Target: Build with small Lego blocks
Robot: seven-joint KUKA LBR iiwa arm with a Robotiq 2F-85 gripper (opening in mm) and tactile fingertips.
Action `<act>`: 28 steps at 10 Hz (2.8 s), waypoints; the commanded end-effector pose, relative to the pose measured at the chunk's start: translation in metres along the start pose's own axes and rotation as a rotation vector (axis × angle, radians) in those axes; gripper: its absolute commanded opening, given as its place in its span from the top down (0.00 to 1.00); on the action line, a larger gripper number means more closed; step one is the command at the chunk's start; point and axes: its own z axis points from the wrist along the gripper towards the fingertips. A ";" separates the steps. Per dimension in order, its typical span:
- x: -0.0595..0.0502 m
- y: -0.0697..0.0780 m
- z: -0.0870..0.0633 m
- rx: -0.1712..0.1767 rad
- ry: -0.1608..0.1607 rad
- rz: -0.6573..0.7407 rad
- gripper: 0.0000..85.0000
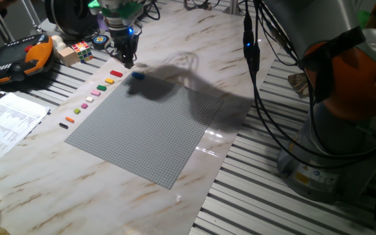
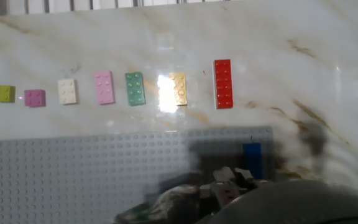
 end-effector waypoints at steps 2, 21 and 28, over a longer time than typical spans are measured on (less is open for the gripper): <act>-0.006 0.001 0.004 0.004 -0.012 -0.002 0.61; -0.044 -0.004 0.054 -0.032 -0.018 0.014 0.47; -0.044 -0.004 0.054 -0.014 0.001 0.022 0.42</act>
